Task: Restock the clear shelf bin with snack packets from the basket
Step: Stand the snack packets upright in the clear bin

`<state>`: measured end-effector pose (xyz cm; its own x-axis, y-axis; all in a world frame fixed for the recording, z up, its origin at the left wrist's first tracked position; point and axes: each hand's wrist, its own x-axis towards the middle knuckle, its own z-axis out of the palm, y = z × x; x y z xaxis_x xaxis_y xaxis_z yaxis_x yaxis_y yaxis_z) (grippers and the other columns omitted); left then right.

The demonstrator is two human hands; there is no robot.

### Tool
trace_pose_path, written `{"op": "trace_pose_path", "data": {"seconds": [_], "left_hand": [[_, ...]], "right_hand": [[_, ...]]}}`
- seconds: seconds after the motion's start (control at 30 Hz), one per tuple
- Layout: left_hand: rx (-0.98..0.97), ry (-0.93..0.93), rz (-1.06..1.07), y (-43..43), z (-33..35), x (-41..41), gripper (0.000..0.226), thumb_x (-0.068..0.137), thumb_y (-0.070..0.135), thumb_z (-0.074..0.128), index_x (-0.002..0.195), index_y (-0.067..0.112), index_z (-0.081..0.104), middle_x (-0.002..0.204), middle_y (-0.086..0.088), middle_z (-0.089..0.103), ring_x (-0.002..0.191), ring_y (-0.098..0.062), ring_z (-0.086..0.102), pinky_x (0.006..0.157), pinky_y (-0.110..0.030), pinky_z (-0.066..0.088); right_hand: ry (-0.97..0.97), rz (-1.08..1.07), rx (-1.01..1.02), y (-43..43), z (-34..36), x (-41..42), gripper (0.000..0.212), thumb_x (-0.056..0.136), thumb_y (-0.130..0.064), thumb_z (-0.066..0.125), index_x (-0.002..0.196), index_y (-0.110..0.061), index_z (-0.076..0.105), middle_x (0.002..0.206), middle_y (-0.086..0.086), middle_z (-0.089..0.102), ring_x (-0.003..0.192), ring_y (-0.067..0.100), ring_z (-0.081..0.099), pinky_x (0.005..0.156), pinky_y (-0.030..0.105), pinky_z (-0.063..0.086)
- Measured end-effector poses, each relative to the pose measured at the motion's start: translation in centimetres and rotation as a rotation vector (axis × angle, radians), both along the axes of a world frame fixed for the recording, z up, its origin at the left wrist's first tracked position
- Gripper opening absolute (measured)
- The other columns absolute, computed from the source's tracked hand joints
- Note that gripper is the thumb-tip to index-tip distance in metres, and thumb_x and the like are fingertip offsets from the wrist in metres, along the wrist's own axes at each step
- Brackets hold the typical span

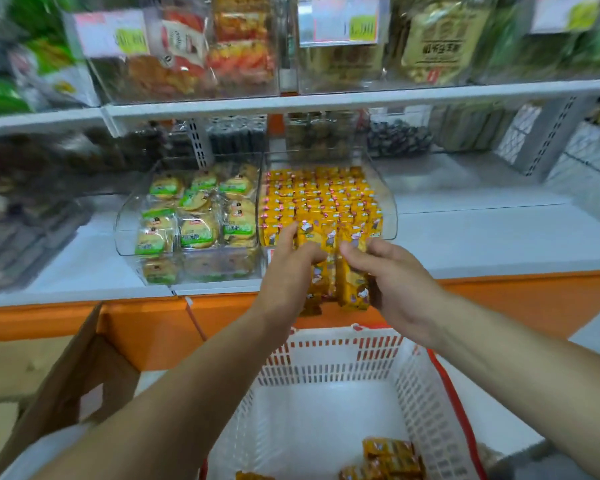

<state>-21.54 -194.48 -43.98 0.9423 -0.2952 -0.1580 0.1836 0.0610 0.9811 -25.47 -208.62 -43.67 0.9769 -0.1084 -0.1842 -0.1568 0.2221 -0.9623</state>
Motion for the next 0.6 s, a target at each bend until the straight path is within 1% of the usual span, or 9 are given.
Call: {"op": "trace_pose_path", "data": {"seconds": [0.07, 0.1, 0.17, 0.23, 0.3, 0.4, 0.5, 0.57, 0.6], "left_hand": [[0.027, -0.028, 0.041, 0.3, -0.8, 0.7, 0.067, 0.088, 0.033, 0.068, 0.143, 0.047, 0.035, 0.109, 0.016, 0.061, 0.103, -0.009, 0.063, 0.087, -0.04, 0.054], [0.032, -0.013, 0.053, 0.6, -1.1, 1.3, 0.059, 0.089, 0.032, 0.071, 0.137, 0.045, 0.04, 0.104, 0.013, 0.065, 0.098, -0.012, 0.066, 0.084, -0.043, 0.056], [0.018, 0.003, 0.046, 1.1, -1.2, 2.2, 0.041, 0.087, 0.025, 0.078, 0.122, 0.027, 0.056, 0.104, -0.004, 0.075, 0.098, -0.029, 0.073, 0.089, -0.057, 0.058], [0.001, 0.018, 0.042, 1.5, -1.3, 2.8, 0.047, 0.084, 0.017, 0.081, 0.125, 0.023, 0.06, 0.105, -0.011, 0.078, 0.097, -0.036, 0.075, 0.09, -0.063, 0.057], [0.007, 0.056, 0.043, 2.0, -1.6, 3.3, 0.063, 0.082, 0.015, 0.083, 0.137, 0.022, 0.054, 0.109, -0.012, 0.077, 0.097, -0.037, 0.075, 0.091, -0.062, 0.057], [0.012, 0.043, 0.006, 2.6, -1.8, 4.4, 0.046, 0.084, 0.011, 0.08, 0.125, 0.02, 0.062, 0.102, -0.013, 0.078, 0.091, -0.037, 0.076, 0.08, -0.058, 0.062], [0.003, 0.02, -0.004, 3.4, -1.2, 5.0, 0.037, 0.084, 0.009, 0.079, 0.116, 0.022, 0.065, 0.1, -0.012, 0.079, 0.087, -0.035, 0.077, 0.066, -0.045, 0.063], [0.021, -0.009, -0.016, 4.1, -0.9, 5.3, 0.036, 0.084, 0.009, 0.079, 0.114, 0.024, 0.065, 0.1, -0.01, 0.079, 0.088, -0.033, 0.077, 0.064, -0.04, 0.063], [0.026, -0.016, -0.016, 4.3, -0.8, 5.3, 0.036, 0.083, 0.01, 0.079, 0.113, 0.024, 0.065, 0.1, -0.01, 0.079, 0.087, -0.032, 0.077, 0.062, -0.038, 0.062]], "right_hand": [[0.023, -0.007, -0.005, 0.5, -0.4, 0.9, 0.046, 0.085, -0.031, 0.074, 0.124, -0.01, 0.064, 0.113, 0.012, 0.073, 0.103, 0.03, 0.071, 0.095, 0.046, 0.054], [0.039, -0.002, -0.004, 0.6, -0.6, 1.4, 0.054, 0.083, -0.033, 0.076, 0.129, -0.011, 0.061, 0.115, 0.011, 0.072, 0.105, 0.029, 0.07, 0.098, 0.048, 0.052], [0.056, 0.014, 0.018, 0.4, -0.9, 2.2, 0.065, 0.081, -0.035, 0.077, 0.136, -0.009, 0.054, 0.115, 0.009, 0.072, 0.104, 0.027, 0.07, 0.097, 0.049, 0.052], [0.055, 0.038, 0.034, 0.1, -1.3, 2.7, 0.07, 0.079, -0.035, 0.076, 0.138, -0.005, 0.052, 0.097, 0.004, 0.074, 0.089, 0.021, 0.071, 0.082, 0.042, 0.056], [0.063, 0.062, 0.04, 0.1, -1.7, 3.1, 0.078, 0.075, -0.036, 0.077, 0.138, -0.001, 0.05, 0.082, 0.002, 0.07, 0.076, 0.017, 0.066, 0.068, 0.037, 0.053], [0.049, 0.092, 0.064, -0.4, -1.6, 3.9, 0.068, 0.069, -0.036, 0.08, 0.127, -0.009, 0.057, 0.081, 0.003, 0.065, 0.069, 0.015, 0.064, 0.059, 0.032, 0.051], [-0.033, 0.086, 0.012, -1.3, -0.6, 4.5, 0.058, 0.063, -0.042, 0.081, 0.115, -0.026, 0.06, 0.069, -0.005, 0.065, 0.058, 0.011, 0.062, 0.05, 0.026, 0.049], [-0.087, 0.068, -0.071, -2.0, -0.2, 4.8, 0.056, 0.063, -0.05, 0.08, 0.115, -0.039, 0.064, 0.076, -0.007, 0.068, 0.063, 0.01, 0.064, 0.054, 0.026, 0.05], [-0.091, 0.052, -0.1, -2.3, -0.2, 5.0, 0.055, 0.061, -0.056, 0.079, 0.113, -0.043, 0.066, 0.088, -0.007, 0.071, 0.073, 0.011, 0.067, 0.061, 0.028, 0.052]]}}
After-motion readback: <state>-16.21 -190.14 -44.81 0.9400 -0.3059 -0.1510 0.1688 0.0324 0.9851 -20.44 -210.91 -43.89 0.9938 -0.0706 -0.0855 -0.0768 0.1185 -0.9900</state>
